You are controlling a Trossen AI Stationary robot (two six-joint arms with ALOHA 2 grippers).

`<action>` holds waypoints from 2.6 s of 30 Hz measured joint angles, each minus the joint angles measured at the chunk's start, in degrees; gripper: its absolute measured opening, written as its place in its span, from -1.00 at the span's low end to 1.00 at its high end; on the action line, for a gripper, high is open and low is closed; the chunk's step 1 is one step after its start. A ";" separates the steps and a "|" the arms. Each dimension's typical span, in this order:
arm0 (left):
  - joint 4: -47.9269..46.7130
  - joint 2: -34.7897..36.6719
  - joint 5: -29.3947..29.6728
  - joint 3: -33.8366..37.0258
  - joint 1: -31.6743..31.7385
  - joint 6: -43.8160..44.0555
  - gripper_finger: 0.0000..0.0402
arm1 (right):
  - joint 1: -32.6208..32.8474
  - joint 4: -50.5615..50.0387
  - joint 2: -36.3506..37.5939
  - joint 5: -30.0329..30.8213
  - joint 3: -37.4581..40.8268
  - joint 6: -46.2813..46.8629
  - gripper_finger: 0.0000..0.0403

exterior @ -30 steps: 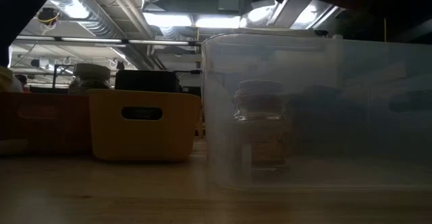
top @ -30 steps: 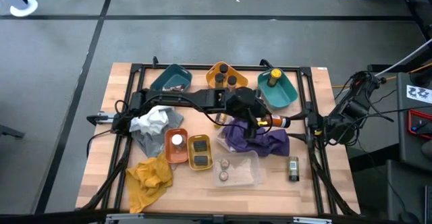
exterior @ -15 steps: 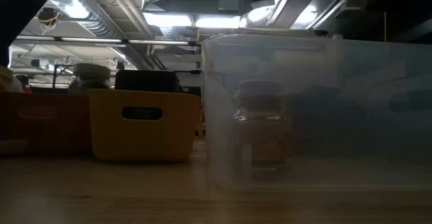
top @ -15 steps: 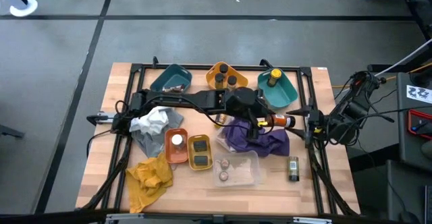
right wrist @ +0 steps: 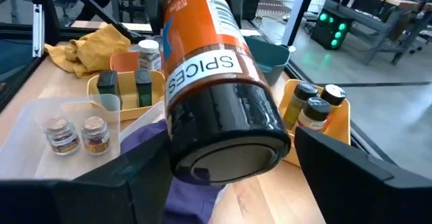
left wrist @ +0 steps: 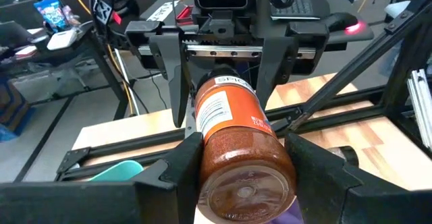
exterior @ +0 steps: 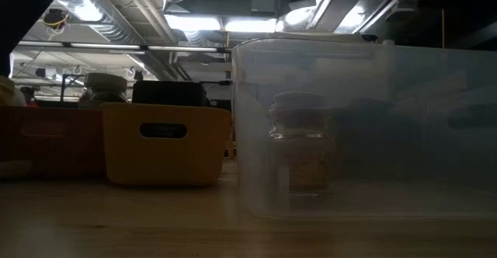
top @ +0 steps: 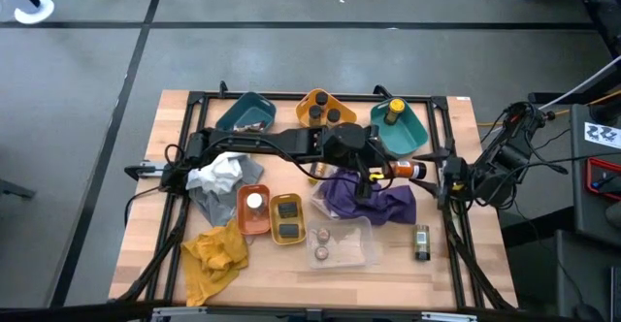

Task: Sort spices by type
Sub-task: Put the orange spice bottle into the yellow bin

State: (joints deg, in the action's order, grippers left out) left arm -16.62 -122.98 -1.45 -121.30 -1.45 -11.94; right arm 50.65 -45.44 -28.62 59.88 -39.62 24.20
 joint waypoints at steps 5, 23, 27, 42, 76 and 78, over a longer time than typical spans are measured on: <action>-0.01 0.11 -0.70 0.00 -0.09 -0.03 -0.16 | -0.04 5.43 0.00 -2.39 0.00 -5.58 0.46; 3.09 0.09 -0.39 0.07 -1.85 -3.56 -0.16 | 0.00 13.30 0.00 -4.62 -0.09 -12.51 0.46; 4.02 0.09 -0.39 0.07 -2.10 -3.68 -0.16 | 0.00 15.01 -0.02 -4.72 -0.09 -13.12 0.46; 5.60 0.09 -1.02 0.07 -2.21 -4.52 -0.16 | -0.04 16.00 -0.02 -8.62 -0.09 -14.15 0.02; -26.22 10.82 6.18 0.02 0.72 6.33 0.46 | -0.60 18.29 -0.41 -0.18 -4.06 -9.52 -0.01; -30.38 11.77 6.20 0.07 1.39 7.22 0.46 | -2.31 18.02 -0.94 -0.33 -5.77 -9.76 -0.01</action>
State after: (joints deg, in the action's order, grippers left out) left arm -47.00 -111.20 4.75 -121.23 -0.06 -4.72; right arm 48.35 -27.42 -29.56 59.56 -45.39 14.44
